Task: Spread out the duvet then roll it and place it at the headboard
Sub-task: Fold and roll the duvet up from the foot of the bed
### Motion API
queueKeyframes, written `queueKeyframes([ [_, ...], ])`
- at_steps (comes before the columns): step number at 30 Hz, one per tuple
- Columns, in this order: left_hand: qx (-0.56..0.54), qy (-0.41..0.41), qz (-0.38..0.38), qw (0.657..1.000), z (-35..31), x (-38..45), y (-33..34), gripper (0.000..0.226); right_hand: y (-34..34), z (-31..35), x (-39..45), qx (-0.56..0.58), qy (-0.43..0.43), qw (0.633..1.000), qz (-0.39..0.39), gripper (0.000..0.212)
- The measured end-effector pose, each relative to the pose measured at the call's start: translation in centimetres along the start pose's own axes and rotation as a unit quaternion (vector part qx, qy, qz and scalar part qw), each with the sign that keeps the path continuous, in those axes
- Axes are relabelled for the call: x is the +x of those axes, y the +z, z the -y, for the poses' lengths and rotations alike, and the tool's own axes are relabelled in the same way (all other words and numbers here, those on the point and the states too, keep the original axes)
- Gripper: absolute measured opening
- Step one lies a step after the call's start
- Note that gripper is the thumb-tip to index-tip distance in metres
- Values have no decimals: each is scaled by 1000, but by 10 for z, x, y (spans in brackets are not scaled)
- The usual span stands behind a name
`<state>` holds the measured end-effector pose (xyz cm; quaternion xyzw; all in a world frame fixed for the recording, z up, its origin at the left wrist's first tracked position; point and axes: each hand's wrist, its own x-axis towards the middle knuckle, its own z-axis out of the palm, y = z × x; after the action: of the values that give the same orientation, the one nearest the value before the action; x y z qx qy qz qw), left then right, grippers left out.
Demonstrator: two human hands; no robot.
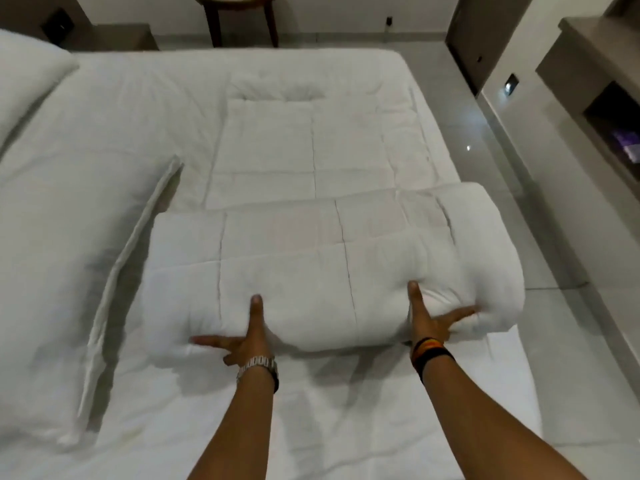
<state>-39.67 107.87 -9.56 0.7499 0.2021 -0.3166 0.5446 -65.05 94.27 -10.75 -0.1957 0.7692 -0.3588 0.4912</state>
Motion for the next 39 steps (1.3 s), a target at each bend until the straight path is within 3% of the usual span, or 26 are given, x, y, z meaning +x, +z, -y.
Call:
queueKeyframes([
  [4,19,-16,-39,999,5,24,21,175,24,-9,15,18,-2,998,-58,159],
  [14,-27,-16,-37,999,11,14,-3,144,2,-20,-9,63,-43,996,-48,138],
  [20,-24,-15,-25,999,36,-37,-92,143,-71,-67,-77,66,-26,997,-34,136],
  [28,10,-46,-23,999,167,-134,-267,146,-250,-179,-187,31,0,999,-29,136],
  [32,57,-15,-19,998,199,-171,-327,129,-312,-208,-232,13,20,999,-48,135],
  [35,-5,-17,-4,1000,167,-194,-326,142,-314,-187,-246,47,-13,998,-30,132],
  [39,8,116,81,990,88,-205,-286,135,-280,-103,-245,78,-121,989,21,121],
])
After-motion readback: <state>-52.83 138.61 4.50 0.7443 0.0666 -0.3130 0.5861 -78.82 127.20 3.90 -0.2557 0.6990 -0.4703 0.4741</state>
